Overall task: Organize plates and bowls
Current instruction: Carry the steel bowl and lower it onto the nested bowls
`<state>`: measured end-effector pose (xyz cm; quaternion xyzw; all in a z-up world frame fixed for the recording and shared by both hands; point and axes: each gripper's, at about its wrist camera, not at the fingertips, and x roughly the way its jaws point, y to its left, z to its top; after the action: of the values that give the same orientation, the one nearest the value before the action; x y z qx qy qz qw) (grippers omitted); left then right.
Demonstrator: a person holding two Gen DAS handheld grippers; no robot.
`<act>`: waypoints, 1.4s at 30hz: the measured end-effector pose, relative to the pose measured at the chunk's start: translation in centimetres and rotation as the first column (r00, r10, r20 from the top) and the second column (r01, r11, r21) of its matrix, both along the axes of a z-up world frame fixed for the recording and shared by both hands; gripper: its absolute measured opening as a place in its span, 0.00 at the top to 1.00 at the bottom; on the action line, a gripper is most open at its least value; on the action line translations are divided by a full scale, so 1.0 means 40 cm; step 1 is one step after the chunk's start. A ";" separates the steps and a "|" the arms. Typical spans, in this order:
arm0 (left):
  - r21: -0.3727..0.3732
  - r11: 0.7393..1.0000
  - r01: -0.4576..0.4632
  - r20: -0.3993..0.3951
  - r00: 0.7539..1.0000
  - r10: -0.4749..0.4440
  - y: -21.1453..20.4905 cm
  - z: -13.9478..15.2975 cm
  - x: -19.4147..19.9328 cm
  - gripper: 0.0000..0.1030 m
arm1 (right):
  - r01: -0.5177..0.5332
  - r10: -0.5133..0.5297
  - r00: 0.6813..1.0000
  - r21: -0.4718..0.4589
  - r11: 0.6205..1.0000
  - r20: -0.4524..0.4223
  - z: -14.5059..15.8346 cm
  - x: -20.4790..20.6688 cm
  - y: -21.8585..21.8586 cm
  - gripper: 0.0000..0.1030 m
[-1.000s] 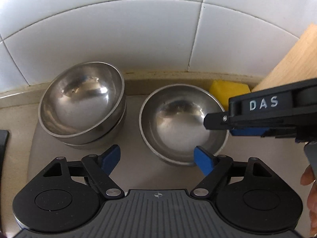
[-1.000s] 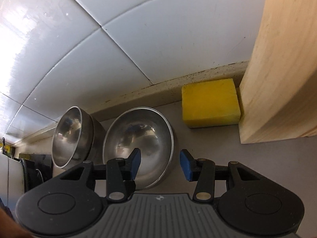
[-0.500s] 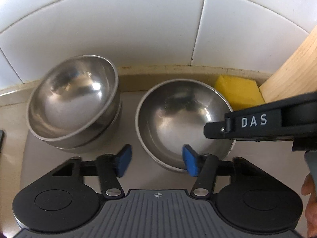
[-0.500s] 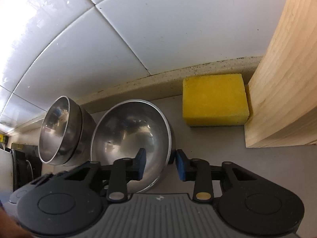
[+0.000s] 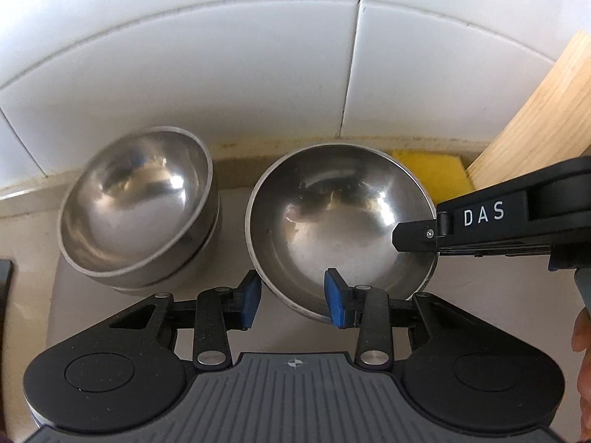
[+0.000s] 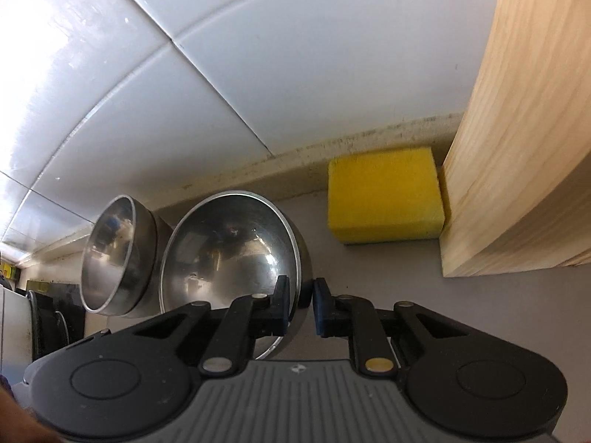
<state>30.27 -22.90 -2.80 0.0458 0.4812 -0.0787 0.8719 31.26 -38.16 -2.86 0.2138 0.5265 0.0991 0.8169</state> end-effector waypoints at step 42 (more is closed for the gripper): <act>0.007 0.995 -0.099 0.176 0.980 0.096 0.321 0.180 -0.038 0.58 | -0.073 0.076 0.988 -0.031 0.997 0.138 0.214 -0.001 0.319 1.00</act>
<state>28.76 -10.07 4.39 0.0360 0.4049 -0.0277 0.9132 31.20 -25.42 5.69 0.1761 0.4772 0.1375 0.8499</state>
